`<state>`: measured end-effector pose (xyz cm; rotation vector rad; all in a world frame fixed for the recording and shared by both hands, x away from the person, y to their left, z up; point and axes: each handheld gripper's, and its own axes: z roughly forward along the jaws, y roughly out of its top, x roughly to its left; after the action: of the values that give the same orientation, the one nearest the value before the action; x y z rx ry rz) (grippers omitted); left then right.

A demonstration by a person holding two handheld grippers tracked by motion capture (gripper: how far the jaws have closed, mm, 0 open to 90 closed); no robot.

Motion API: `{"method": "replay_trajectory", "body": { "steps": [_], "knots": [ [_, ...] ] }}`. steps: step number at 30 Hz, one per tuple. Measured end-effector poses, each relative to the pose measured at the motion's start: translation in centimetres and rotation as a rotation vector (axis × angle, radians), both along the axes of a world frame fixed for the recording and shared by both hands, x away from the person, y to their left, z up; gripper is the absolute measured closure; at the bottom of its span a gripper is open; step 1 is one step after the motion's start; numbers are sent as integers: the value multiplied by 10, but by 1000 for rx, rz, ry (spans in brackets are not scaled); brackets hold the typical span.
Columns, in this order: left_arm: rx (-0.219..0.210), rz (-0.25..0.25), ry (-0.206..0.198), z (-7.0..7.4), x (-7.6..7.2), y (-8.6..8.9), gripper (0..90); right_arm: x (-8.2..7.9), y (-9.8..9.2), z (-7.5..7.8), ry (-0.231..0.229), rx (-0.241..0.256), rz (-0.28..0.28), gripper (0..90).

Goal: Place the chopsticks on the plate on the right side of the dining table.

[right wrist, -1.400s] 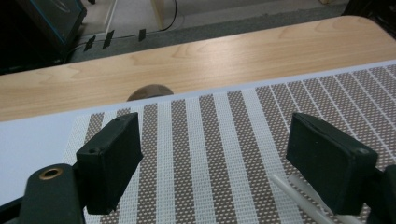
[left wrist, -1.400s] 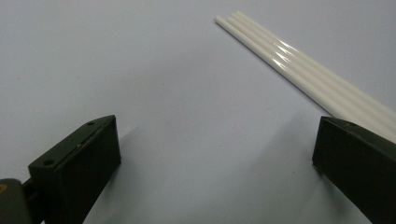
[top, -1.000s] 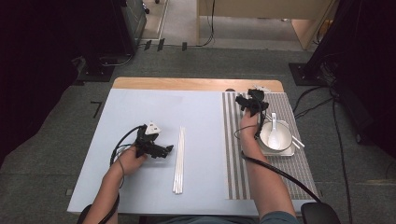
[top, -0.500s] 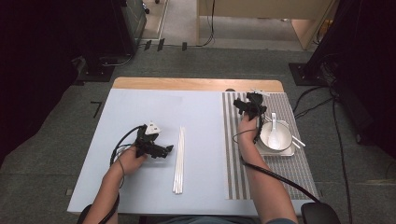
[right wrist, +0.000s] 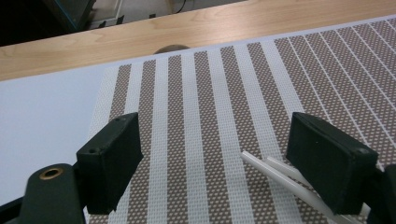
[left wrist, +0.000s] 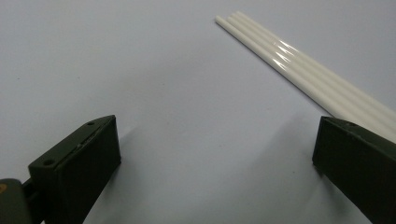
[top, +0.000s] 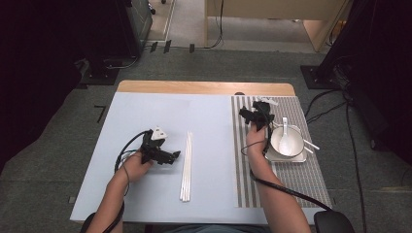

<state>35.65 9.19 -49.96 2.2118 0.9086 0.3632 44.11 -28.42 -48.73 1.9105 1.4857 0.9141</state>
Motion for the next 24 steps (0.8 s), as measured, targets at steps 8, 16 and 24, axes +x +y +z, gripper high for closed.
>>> {"method": "replay_trajectory", "body": {
  "steps": [8, 16, 24],
  "knots": [
    [0, 0, 0, 0, 0, 0, 5, -4, 3, 0, -7, -4, 10, 176],
    [0, 1, 0, 0, 0, 0, 5, -10, 7, 1, -10, 15, 12, 176],
    [0, 1, 0, 0, 0, 0, 5, -17, 12, 2, -18, 12, 37, 178]
  ]
}}
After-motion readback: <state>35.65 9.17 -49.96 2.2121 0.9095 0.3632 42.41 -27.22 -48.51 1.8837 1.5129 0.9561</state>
